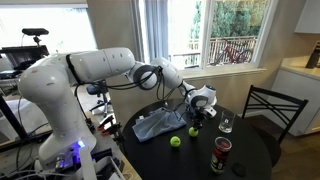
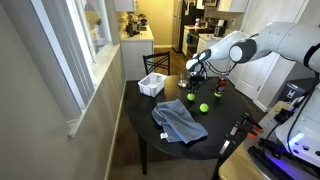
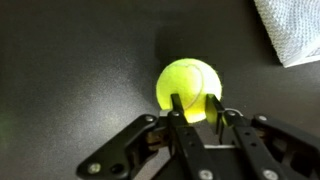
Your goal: Put one tennis ball in the container.
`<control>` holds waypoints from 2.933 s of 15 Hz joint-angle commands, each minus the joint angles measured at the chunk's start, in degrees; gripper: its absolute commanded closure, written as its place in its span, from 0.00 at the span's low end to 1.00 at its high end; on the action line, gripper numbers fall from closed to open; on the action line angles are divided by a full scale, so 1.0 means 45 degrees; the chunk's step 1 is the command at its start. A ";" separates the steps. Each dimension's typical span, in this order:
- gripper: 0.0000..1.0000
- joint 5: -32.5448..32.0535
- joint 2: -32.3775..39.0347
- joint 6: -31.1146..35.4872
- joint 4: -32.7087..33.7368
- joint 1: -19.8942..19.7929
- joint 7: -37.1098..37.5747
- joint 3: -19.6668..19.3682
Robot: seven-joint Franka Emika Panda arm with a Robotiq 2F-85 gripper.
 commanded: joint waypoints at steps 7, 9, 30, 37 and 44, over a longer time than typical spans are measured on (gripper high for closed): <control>1.00 -0.0214 -0.0048 -0.1421 0.1084 -0.0357 -0.0282 0.0456; 1.00 -0.0233 -0.0046 -0.1570 0.1159 -0.0347 -0.0245 0.0486; 0.00 -0.0588 0.0228 -0.1101 0.0133 -0.0417 -0.0113 0.0222; 0.00 -0.0486 0.0228 -0.0200 0.0104 -0.0549 -0.0170 0.0353; 0.00 -0.0228 0.0231 0.0721 -0.0384 -0.0557 -0.0139 0.0859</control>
